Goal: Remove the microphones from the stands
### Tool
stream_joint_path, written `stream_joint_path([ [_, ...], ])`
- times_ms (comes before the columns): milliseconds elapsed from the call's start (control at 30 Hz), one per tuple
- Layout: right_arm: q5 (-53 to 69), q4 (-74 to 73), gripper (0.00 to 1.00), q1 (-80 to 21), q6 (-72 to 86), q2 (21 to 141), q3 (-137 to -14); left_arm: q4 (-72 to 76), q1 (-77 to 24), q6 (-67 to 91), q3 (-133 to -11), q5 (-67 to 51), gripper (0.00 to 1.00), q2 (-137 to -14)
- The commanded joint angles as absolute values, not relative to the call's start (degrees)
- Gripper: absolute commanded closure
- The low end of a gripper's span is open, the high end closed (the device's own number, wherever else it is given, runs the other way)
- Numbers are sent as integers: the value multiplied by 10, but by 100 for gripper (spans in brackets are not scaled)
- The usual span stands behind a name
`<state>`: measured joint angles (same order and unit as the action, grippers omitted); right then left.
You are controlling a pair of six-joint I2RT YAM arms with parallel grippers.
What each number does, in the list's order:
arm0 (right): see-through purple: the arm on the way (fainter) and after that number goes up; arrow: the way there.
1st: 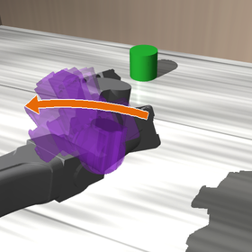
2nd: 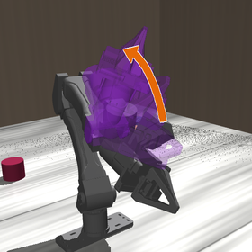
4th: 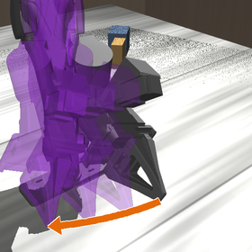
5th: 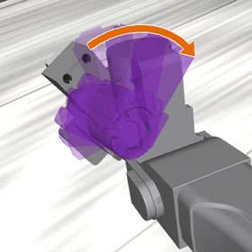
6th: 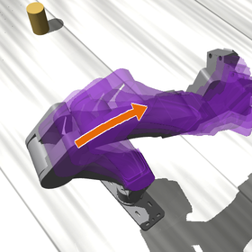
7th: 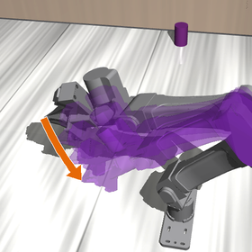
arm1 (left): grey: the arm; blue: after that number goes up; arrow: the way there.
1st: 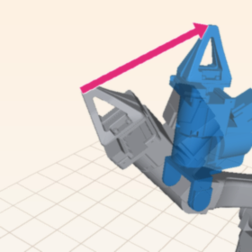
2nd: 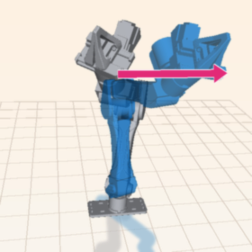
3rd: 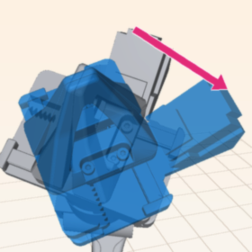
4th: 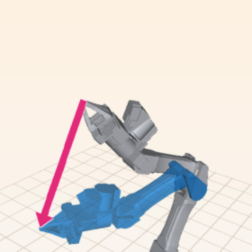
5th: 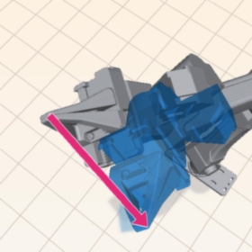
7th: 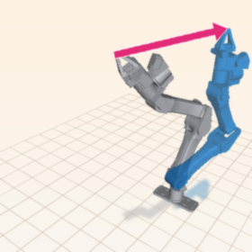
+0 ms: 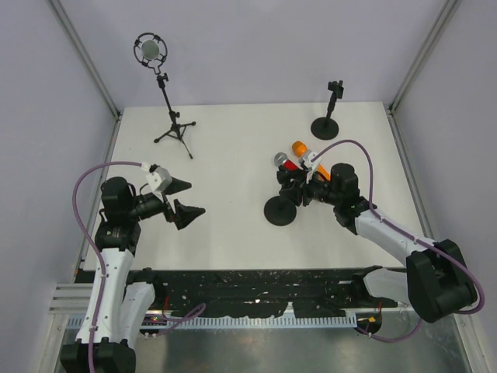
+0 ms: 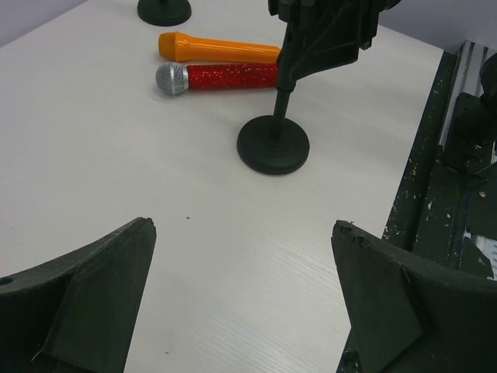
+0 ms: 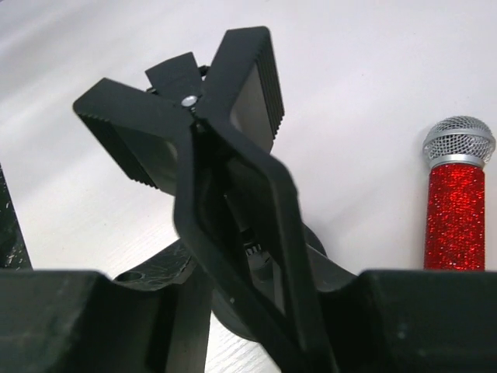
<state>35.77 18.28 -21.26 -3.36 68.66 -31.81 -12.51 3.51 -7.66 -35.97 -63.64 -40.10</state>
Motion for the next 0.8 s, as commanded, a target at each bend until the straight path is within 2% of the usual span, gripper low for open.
stream_joint_path([
  [0, 360, 220, 72, -214, -25, 695, -324, -99, 39, -74, -359, -645, 0, -397],
  [133, 363, 222, 92, -214, -21, 690, -327, -99, 40, -74, -359, -646, 0, -396],
  [167, 362, 222, 95, -214, -19, 686, -328, -99, 40, -74, -358, -646, 0, -396],
  [767, 341, 143, 94, -206, -1, 597, -425, -99, 42, -71, -358, -649, 0, -391],
])
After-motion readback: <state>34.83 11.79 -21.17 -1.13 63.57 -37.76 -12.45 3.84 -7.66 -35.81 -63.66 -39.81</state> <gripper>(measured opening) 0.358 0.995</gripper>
